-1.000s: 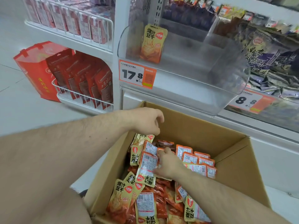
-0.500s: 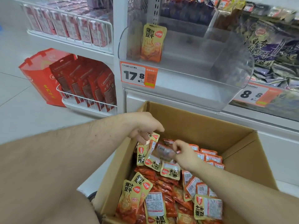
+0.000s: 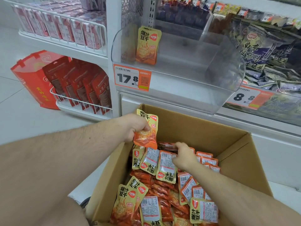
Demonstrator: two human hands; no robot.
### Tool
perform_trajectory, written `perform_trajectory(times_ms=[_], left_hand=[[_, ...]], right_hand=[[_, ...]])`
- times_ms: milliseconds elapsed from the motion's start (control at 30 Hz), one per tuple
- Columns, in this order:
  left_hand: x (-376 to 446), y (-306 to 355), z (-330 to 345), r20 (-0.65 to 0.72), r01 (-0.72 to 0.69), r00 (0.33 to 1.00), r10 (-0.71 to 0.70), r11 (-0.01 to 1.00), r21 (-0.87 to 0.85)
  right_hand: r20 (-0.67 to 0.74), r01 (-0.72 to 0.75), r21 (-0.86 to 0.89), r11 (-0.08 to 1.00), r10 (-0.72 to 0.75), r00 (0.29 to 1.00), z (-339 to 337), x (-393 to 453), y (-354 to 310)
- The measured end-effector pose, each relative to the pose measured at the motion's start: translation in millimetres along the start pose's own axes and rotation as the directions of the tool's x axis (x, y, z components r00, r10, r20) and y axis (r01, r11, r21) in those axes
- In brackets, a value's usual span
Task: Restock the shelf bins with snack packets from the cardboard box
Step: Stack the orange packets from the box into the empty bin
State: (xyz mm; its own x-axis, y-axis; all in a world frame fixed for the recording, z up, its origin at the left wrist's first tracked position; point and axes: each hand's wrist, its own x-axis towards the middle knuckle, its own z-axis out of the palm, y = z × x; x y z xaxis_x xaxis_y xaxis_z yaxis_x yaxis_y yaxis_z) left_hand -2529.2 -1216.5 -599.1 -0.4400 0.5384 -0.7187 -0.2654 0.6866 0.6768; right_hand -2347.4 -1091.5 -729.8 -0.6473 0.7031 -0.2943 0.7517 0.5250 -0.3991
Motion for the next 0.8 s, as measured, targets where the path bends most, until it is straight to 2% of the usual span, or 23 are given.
perform_trajectory(times_ms=[100, 167, 300, 500, 600, 733, 800], left_hand=[[1, -2, -5, -0.004, -0.025, 1.000, 0.025, 0.999, 0.023], [2, -3, -7, -0.002, -0.062, 0.998, 0.062, 0.998, 0.016], [-3, -4, -12, 0.026, -0.106, 0.994, 0.106, 0.994, 0.008], [-9, -7, -11, 0.067, -0.117, 0.991, 0.117, 0.993, -0.009], [-11, -8, -8, 0.090, -0.124, 0.988, 0.125, 0.992, -0.016], [-18, -3, -11, 0.134, -0.112, 0.983, 0.124, 0.989, -0.094], [-23, 0, -15, 0.170, -0.104, 0.978, 0.119, 0.990, -0.095]], right_hand=[[0.127, -0.125, -0.195, 0.973, 0.151, 0.980, 25, 4, 15], [0.129, -0.188, -0.250, 0.950, 0.225, 0.966, 35, 4, 16], [0.091, -0.230, -0.207, 0.951, 0.253, 0.963, 44, 8, 19], [0.118, -0.256, -0.248, 0.934, 0.292, 0.949, 42, 13, 13], [0.044, -0.204, -0.192, 0.960, 0.216, 0.975, 40, 10, 10], [0.002, -0.032, 0.056, 0.998, 0.032, 0.999, 3, -6, 5], [-0.174, 0.118, 0.060, 0.991, -0.106, 0.979, -25, -23, 0]])
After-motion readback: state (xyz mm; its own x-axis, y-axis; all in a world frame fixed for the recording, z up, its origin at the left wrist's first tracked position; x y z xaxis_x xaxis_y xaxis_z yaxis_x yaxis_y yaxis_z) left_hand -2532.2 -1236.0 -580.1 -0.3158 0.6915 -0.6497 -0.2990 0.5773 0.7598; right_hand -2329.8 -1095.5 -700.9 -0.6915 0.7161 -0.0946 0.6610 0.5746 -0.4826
